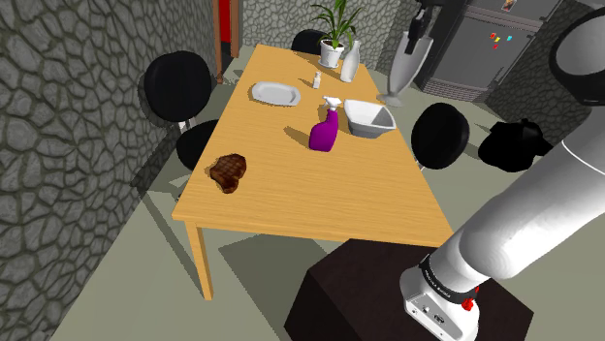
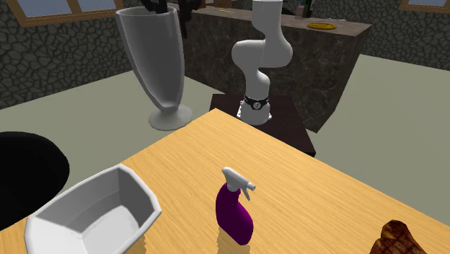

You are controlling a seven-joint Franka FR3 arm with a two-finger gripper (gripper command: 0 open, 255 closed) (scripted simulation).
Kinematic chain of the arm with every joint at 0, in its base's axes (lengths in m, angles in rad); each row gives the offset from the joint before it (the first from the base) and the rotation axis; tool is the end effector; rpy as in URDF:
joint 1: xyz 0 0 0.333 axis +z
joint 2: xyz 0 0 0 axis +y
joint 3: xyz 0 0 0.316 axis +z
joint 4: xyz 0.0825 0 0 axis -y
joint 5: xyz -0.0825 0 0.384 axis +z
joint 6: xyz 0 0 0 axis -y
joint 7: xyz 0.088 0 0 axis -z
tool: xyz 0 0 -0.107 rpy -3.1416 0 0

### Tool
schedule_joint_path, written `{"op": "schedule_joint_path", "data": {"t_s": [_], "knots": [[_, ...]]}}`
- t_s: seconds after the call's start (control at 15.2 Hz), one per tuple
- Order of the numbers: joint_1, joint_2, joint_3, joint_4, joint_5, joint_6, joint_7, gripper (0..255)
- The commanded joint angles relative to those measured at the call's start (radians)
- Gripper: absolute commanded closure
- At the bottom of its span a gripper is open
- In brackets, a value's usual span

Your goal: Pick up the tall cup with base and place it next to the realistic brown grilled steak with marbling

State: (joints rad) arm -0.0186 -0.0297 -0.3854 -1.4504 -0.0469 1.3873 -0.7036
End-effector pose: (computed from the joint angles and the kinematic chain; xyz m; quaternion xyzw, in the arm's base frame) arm 0.4795 -0.2153 0.6793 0.9890 0.1455 -0.0244 0.0056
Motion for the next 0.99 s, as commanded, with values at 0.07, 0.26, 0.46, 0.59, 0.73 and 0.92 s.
{"op": "schedule_joint_path", "data": {"t_s": [0.07, 0.26, 0.46, 0.59, 0.73, 0.92], "knots": [[0.035, -0.005, 0.038, -0.051, 0.002, 0.044, 0.076, 255], [0.065, 0.008, 0.07, -0.075, 0.01, 0.079, 0.14, 255], [0.095, 0.031, 0.099, -0.087, 0.02, 0.111, 0.2, 255], [0.114, 0.052, 0.118, -0.088, 0.027, 0.131, 0.239, 255], [0.132, 0.076, 0.135, -0.084, 0.034, 0.15, 0.275, 255], [0.16, 0.12, 0.16, -0.067, 0.045, 0.175, 0.328, 255]]}}
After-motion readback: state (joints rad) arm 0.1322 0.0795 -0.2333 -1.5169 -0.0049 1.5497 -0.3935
